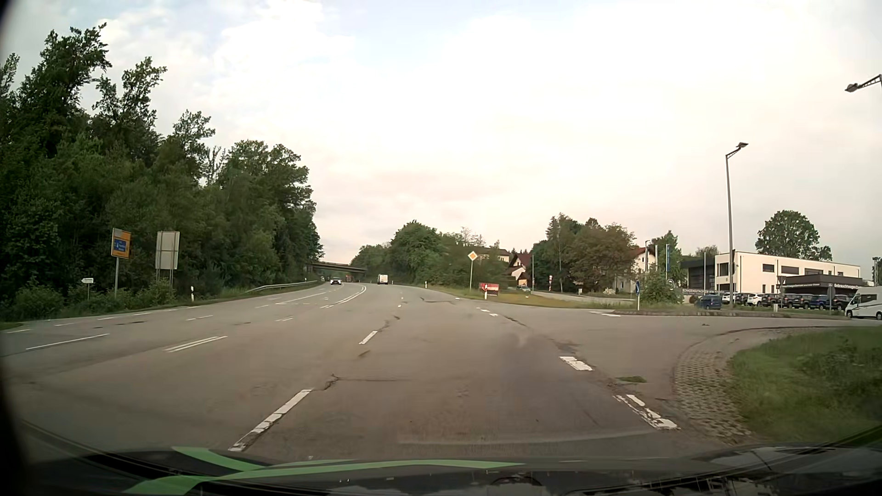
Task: Follow the waypoints while adhering to traffic rules and regulations
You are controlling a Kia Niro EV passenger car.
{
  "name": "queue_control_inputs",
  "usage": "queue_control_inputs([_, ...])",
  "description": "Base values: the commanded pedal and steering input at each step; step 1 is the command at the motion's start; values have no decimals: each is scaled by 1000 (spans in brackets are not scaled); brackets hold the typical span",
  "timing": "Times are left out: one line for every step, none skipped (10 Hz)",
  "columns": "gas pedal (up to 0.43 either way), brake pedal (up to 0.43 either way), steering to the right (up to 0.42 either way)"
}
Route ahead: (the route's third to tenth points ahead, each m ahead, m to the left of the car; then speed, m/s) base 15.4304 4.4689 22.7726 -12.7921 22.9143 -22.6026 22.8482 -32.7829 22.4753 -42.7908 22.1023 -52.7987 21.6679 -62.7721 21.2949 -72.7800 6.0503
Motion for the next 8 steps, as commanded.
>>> queue_control_inputs([0, 0, 25])
queue_control_inputs([0, 0, 45])
queue_control_inputs([0, 0, 58])
queue_control_inputs([0, 0, 73])
queue_control_inputs([0, 0, 84])
queue_control_inputs([0, 0, 100])
queue_control_inputs([0, 0, 112])
queue_control_inputs([0, 0, 128])
